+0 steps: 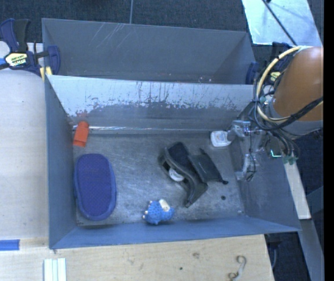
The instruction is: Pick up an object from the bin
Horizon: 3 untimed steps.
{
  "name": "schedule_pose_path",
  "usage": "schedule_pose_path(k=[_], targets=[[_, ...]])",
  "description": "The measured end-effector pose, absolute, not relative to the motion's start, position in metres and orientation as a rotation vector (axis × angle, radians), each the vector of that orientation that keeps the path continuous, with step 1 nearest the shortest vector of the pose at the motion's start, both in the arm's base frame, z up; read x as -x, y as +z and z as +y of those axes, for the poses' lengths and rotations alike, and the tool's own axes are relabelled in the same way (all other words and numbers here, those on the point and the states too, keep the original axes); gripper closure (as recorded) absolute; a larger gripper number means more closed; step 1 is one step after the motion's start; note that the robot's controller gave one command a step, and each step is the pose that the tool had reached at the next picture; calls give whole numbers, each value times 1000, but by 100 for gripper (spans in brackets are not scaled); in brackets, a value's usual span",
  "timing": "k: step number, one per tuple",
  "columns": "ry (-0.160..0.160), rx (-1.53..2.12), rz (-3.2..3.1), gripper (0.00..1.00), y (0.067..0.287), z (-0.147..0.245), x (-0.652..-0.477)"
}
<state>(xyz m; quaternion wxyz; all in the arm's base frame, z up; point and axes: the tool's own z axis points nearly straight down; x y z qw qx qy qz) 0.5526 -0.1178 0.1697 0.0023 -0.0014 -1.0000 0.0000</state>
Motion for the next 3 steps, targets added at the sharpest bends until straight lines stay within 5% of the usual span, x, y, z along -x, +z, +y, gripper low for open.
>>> schedule_pose_path(k=[1,2,3], targets=[[4,-283,-3132,0,75,-29,-536],[4,-281,-3126,100,76,-31,-535],[6,-326,-3137,100,276,-75,-526]])
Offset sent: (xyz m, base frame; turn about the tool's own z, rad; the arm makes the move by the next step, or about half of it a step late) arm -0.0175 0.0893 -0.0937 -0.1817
